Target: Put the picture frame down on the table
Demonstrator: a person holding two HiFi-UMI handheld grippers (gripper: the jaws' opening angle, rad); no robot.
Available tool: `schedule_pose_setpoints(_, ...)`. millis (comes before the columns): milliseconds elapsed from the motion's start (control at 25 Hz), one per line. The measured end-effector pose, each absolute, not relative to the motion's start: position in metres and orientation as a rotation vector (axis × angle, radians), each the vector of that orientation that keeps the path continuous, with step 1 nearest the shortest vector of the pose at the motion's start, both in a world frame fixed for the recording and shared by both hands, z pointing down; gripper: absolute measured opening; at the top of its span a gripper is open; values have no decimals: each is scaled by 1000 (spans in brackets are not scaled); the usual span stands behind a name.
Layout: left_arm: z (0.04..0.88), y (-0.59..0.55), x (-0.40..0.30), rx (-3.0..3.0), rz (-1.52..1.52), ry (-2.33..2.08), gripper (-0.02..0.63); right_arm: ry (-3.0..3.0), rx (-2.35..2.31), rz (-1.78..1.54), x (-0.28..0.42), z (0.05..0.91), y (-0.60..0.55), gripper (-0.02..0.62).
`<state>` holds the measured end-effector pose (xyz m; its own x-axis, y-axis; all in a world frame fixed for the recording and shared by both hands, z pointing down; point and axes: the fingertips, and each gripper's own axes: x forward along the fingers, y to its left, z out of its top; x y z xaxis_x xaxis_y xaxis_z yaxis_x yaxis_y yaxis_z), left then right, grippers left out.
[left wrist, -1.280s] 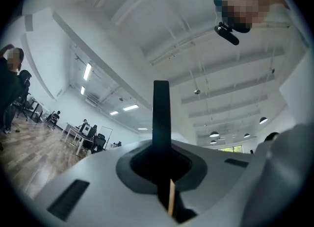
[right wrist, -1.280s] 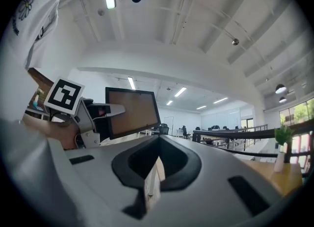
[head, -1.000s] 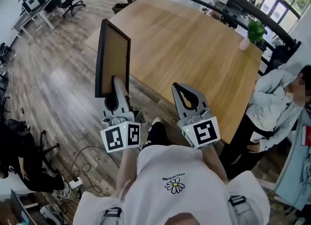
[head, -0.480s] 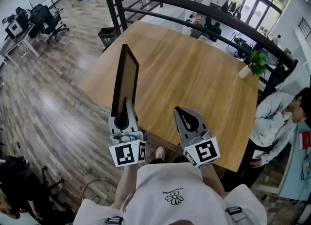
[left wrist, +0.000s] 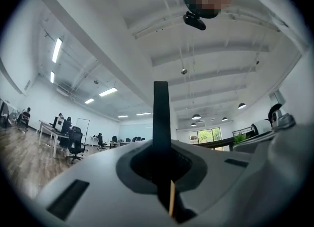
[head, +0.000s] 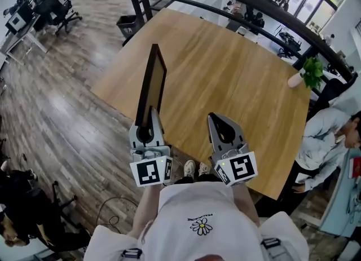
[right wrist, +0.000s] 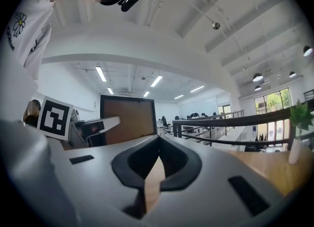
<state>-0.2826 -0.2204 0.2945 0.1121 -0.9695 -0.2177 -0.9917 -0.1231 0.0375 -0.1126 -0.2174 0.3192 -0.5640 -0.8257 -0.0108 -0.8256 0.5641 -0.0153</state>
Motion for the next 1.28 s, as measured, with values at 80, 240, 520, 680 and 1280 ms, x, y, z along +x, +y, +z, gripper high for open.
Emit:
schedule_pose_setpoints(80, 293, -224, -282, -2241, 256, 1968, 23, 2768, -1450, -17, -115, 321, -221, 6)
schedule_pose_setpoints(240, 290, -230, -265, -2235, 167, 1881, 23, 2751, -1481, -23, -109, 322, -223, 6)
schedule_pose_setpoints(520, 311, -258, -190, -2139, -370, 1458, 23, 2703, -1642, 39, -68, 329, -223, 6)
schedule_pose_setpoints(680, 335, -271, -144, -2127, -493, 1258, 23, 2628, -1818, 13, -27, 339, -208, 6)
schedule_pose_setpoints(1280, 457, -310, -35, -1985, -885, 664, 24, 2376, -2185, -117, 78, 369, -167, 6)
